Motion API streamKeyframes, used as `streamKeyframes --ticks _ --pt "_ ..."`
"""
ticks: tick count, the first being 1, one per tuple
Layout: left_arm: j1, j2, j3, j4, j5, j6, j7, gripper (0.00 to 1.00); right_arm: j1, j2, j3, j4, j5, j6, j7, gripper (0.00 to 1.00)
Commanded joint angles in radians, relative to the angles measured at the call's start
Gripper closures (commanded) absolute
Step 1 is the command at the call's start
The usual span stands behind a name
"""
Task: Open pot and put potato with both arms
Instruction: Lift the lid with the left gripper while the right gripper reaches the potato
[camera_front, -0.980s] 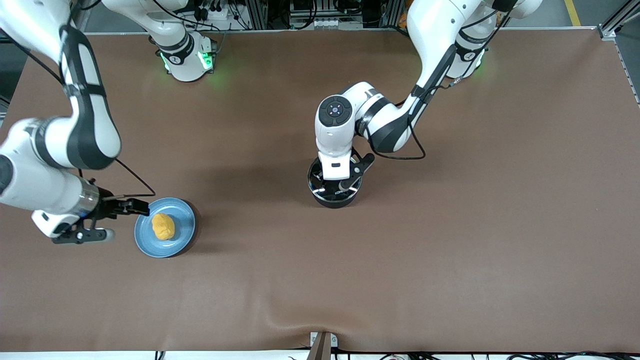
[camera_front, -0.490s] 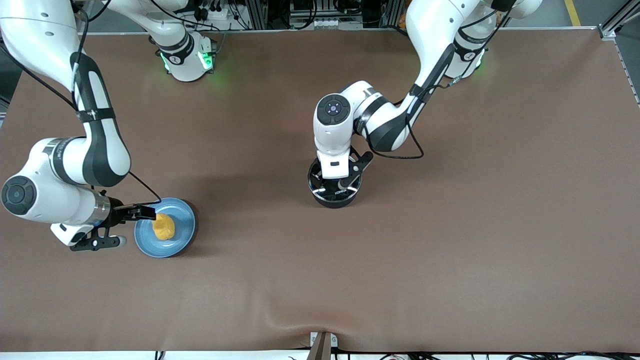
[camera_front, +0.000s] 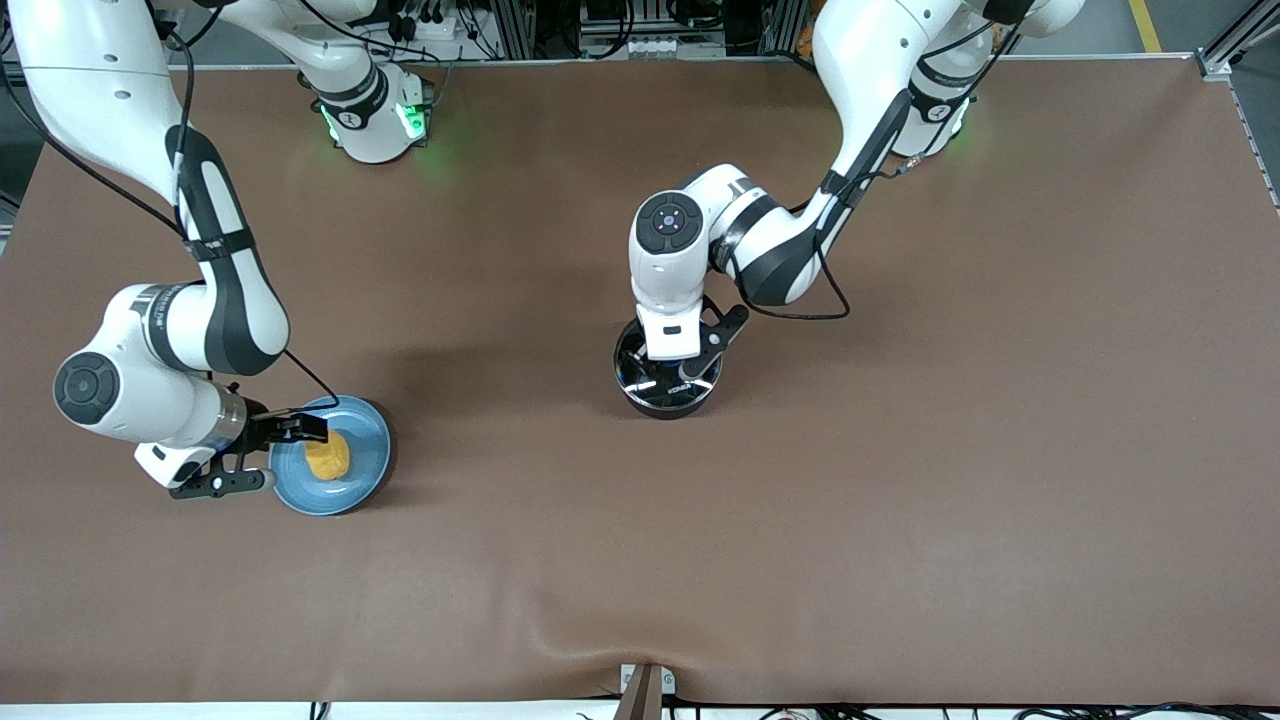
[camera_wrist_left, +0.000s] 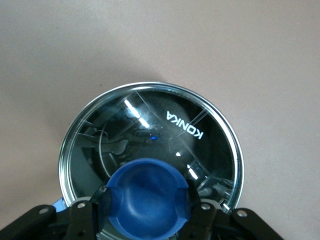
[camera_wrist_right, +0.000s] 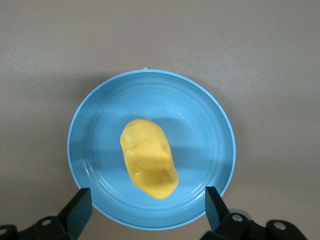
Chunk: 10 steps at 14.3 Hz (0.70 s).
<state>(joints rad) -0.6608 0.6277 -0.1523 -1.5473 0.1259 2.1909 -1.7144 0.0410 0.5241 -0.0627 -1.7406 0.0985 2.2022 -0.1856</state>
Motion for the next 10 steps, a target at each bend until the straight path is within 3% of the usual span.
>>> streamKeyframes --ticks 1,10 --pt "0.013 -0.049 0.005 0.013 0.012 -0.034 -0.014 1.0 -0.004 0.01 0.003 -0.005 0.023 0.03 -0.023 0.0" --pt "0.208 -0.291 -0.004 0.012 -0.092 -0.328 0.425 1.0 -0.001 0.088 0.012 -0.007 0.023 0.123 -0.025 0.0"
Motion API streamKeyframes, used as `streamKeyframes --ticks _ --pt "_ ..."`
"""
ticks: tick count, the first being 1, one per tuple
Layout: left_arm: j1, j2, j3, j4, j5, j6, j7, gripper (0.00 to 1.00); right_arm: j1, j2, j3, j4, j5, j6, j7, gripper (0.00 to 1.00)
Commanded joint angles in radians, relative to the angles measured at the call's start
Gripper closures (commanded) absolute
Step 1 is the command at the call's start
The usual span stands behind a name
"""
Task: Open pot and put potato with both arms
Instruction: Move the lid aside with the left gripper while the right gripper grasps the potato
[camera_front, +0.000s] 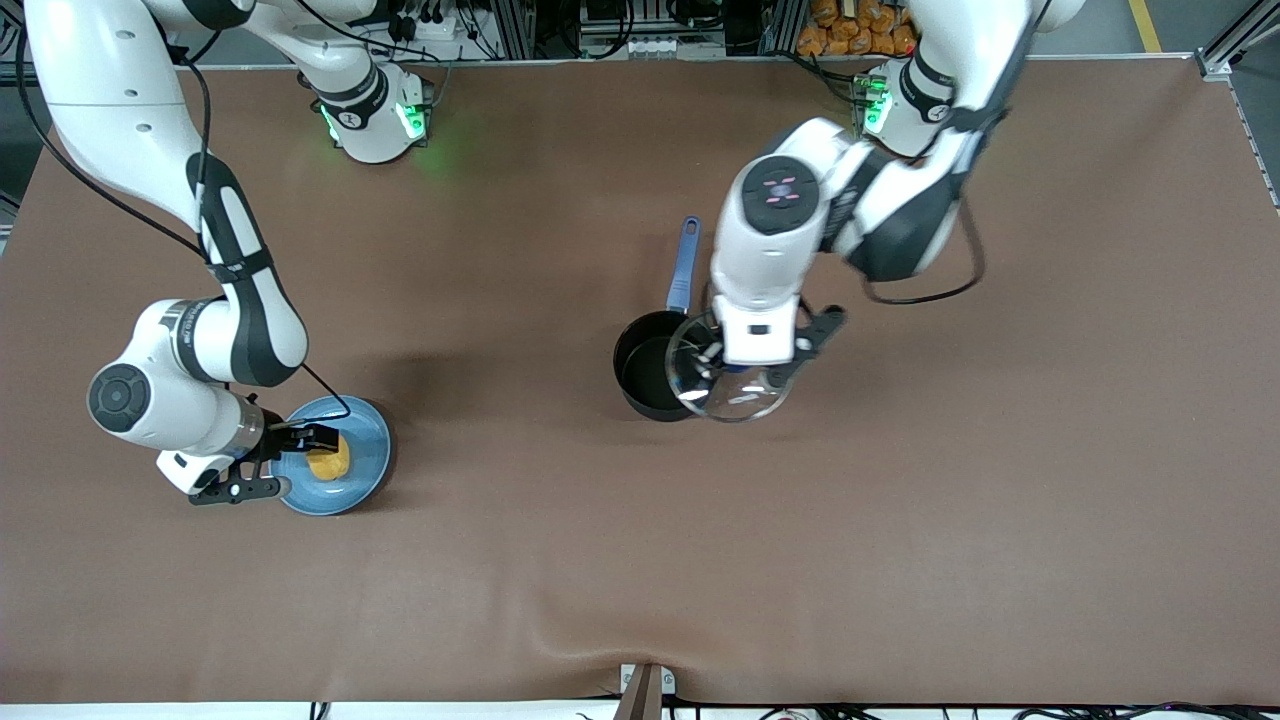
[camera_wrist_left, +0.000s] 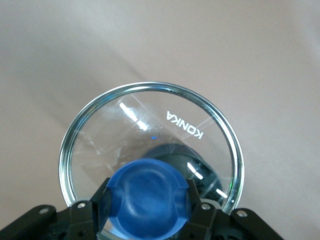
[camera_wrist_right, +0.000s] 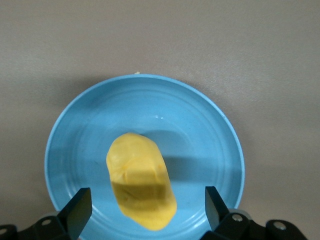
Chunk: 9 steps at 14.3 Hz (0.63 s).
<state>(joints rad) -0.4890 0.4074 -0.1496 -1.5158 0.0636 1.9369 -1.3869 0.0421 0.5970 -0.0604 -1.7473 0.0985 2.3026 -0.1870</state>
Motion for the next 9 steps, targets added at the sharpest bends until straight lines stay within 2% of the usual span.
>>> streamKeyframes --ticks 1,3,7,9 --pt "0.061 -0.099 -0.007 -0.026 -0.036 -0.117 0.153 1.0 -0.002 0.021 0.011 0.0 0.023 0.031 -0.023 0.0" --pt "0.101 -0.133 -0.004 -0.033 -0.034 -0.189 0.288 1.0 -0.004 0.035 0.014 0.0 0.023 0.046 -0.023 0.0" --pt "0.199 -0.189 -0.007 -0.056 -0.034 -0.242 0.472 1.0 -0.004 0.049 0.016 0.0 0.023 0.06 -0.023 0.01" --pt "0.252 -0.228 -0.007 -0.09 -0.036 -0.259 0.586 1.0 -0.004 0.049 0.016 0.0 0.023 0.06 -0.023 0.41"
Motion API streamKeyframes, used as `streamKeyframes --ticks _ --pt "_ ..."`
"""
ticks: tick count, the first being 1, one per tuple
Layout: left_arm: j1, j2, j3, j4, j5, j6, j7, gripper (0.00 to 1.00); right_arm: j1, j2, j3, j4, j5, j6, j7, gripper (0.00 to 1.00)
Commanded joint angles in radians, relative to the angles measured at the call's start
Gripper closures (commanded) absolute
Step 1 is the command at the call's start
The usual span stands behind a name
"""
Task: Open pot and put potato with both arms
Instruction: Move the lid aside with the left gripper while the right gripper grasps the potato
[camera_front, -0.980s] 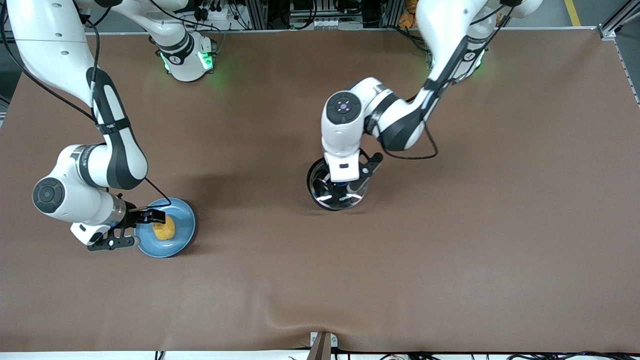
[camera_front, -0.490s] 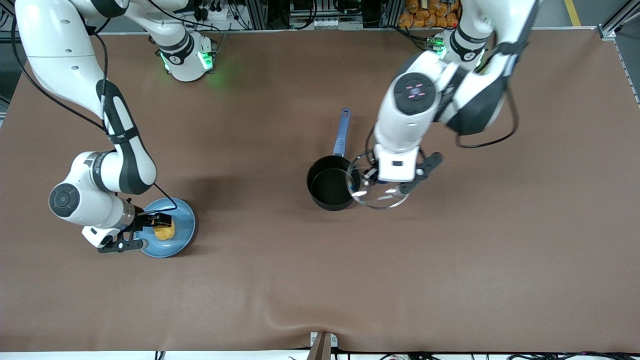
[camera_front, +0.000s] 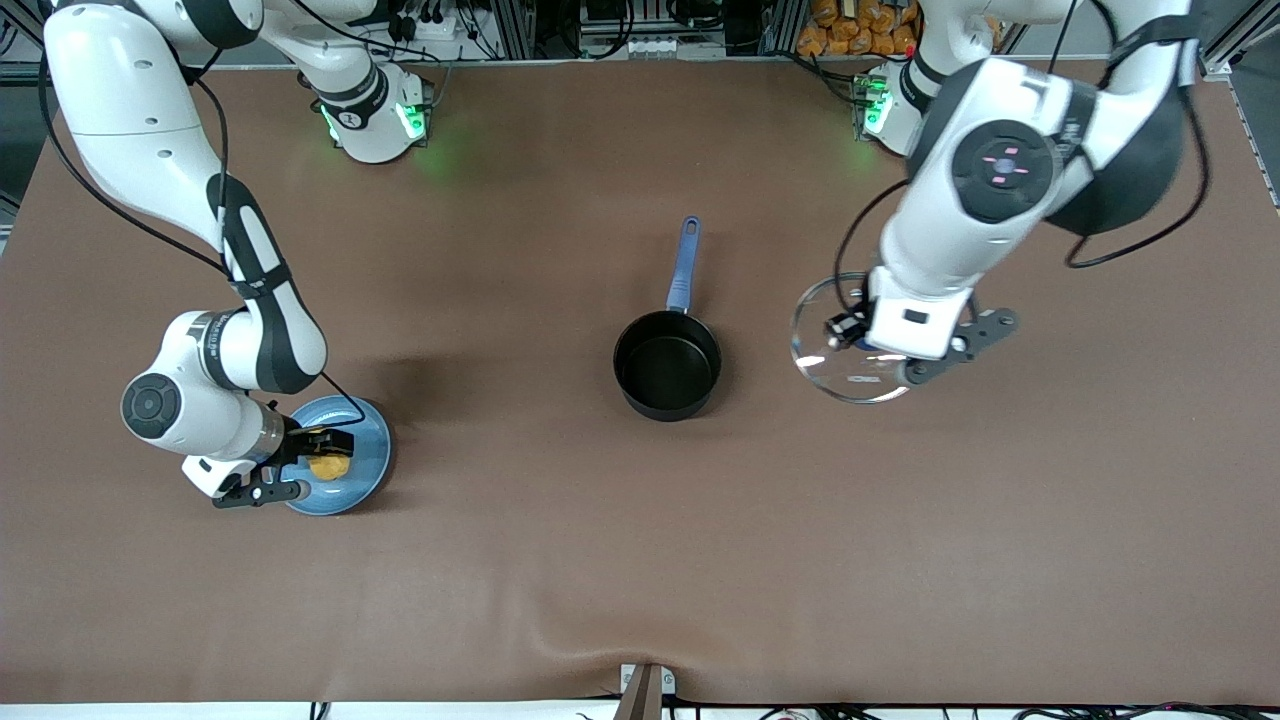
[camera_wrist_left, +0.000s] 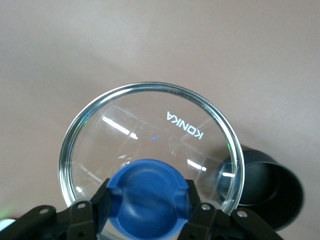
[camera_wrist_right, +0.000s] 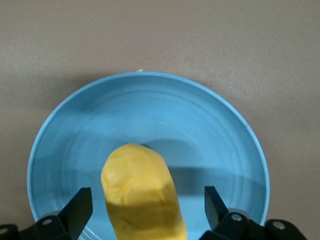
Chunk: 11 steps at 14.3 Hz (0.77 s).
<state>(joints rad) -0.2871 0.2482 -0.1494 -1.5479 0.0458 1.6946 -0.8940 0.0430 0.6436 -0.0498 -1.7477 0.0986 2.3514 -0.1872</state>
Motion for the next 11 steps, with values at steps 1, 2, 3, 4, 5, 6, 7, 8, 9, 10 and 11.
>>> streamKeyframes --ticks 1,2,3,4,5,6,7,8,9,10,11 --pt "0.077 -0.081 -0.007 -0.07 -0.02 -0.029 0.122 1.0 -0.005 0.002 0.005 0.0 0.023 0.009 -0.023 0.57" --pt "0.098 -0.093 -0.007 -0.081 -0.02 -0.047 0.165 1.0 -0.003 0.002 0.005 0.0 0.023 0.006 -0.026 0.72" --pt "0.121 -0.105 -0.007 -0.098 -0.02 -0.05 0.208 1.0 0.0 -0.002 0.005 0.002 0.023 0.0 -0.037 0.85" --pt "0.146 -0.121 -0.007 -0.122 -0.018 -0.052 0.243 1.0 0.003 -0.008 0.005 0.002 0.023 -0.006 -0.038 0.95" --pt "0.175 -0.132 -0.007 -0.145 -0.02 -0.052 0.286 1.0 0.003 -0.019 0.016 0.007 0.023 -0.03 -0.037 1.0" --pt "0.21 -0.141 -0.007 -0.171 -0.018 -0.049 0.332 1.0 -0.003 -0.037 0.031 0.014 0.023 -0.068 -0.032 1.0" --pt "0.233 -0.144 -0.007 -0.191 -0.018 -0.043 0.361 1.0 -0.002 -0.066 0.034 0.026 0.023 -0.111 -0.028 1.0" --pt "0.249 -0.144 -0.006 -0.202 -0.017 -0.038 0.365 1.0 0.001 -0.099 0.036 0.036 0.024 -0.159 -0.021 1.0" --pt "0.255 -0.144 -0.006 -0.215 -0.009 -0.026 0.366 1.0 0.006 -0.134 0.038 0.043 0.035 -0.193 -0.003 1.0" --pt "0.266 -0.144 -0.006 -0.234 -0.009 -0.007 0.366 1.0 0.021 -0.169 0.042 0.056 0.038 -0.23 0.036 1.0" --pt "0.279 -0.147 -0.006 -0.26 -0.007 0.016 0.366 1.0 0.053 -0.195 0.042 0.072 0.036 -0.262 0.09 1.0"
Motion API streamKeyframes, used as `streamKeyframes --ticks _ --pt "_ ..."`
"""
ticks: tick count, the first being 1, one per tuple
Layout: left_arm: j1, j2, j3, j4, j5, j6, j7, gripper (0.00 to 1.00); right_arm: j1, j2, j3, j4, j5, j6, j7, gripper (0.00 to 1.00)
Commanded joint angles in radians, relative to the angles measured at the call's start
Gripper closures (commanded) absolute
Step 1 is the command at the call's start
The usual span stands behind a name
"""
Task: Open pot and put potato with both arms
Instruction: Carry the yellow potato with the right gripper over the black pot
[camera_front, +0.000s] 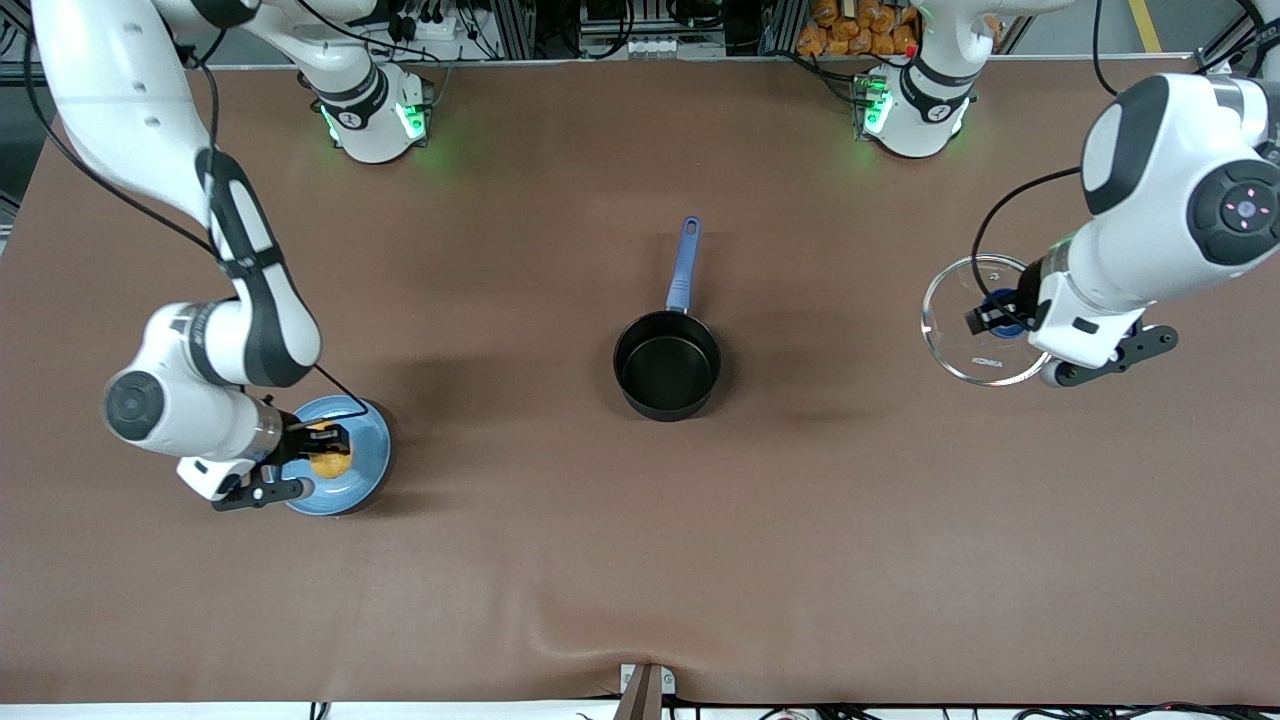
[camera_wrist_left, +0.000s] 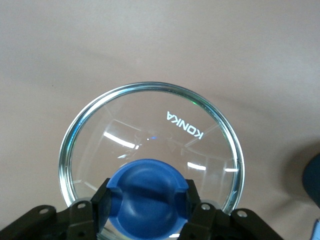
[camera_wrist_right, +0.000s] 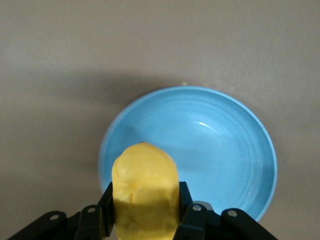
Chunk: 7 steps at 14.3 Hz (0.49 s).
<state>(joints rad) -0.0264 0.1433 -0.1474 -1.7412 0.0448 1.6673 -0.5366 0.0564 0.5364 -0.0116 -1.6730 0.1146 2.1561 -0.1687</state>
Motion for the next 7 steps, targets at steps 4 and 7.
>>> streamKeyframes --ticks 4,7 --pt "0.054 -0.053 -0.011 -0.124 -0.008 0.109 0.032 1.0 0.196 -0.13 0.001 0.088 -0.001 -0.165 0.343 1.0" --pt "0.054 -0.051 -0.008 -0.155 -0.006 0.14 0.033 1.0 0.353 -0.119 0.001 0.14 -0.077 -0.164 0.6 1.0"
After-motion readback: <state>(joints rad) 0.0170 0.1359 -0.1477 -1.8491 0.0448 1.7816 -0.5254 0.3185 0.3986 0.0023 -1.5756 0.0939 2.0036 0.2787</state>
